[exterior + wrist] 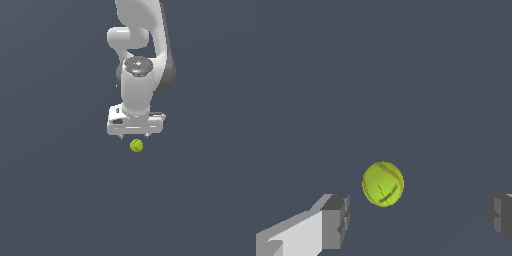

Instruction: Pick up the object and move it to a goal position.

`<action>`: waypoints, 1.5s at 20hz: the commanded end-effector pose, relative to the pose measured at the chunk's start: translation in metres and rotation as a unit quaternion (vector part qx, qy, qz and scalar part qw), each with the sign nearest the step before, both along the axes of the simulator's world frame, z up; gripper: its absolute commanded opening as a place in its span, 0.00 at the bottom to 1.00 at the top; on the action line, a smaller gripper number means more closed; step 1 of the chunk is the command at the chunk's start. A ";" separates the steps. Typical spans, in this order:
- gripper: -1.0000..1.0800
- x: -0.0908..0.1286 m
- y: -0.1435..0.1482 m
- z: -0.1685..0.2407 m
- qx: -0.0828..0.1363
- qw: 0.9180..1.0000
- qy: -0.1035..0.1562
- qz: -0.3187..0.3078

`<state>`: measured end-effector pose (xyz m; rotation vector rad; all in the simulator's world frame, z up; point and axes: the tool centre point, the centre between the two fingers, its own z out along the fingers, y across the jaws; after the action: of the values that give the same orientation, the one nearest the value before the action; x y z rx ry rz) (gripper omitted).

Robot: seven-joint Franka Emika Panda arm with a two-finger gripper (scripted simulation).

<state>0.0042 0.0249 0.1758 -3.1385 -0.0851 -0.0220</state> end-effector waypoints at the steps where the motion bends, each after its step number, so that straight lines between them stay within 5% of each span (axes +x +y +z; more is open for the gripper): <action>1: 0.96 0.000 0.000 0.000 0.000 1.000 0.000 0.000; 19: 0.96 -0.002 0.014 -0.005 0.018 1.000 0.003 -0.024; 30: 0.96 -0.011 0.017 -0.028 0.015 0.994 0.006 -0.105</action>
<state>-0.0053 0.0411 0.1521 -3.1039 0.1974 -0.0061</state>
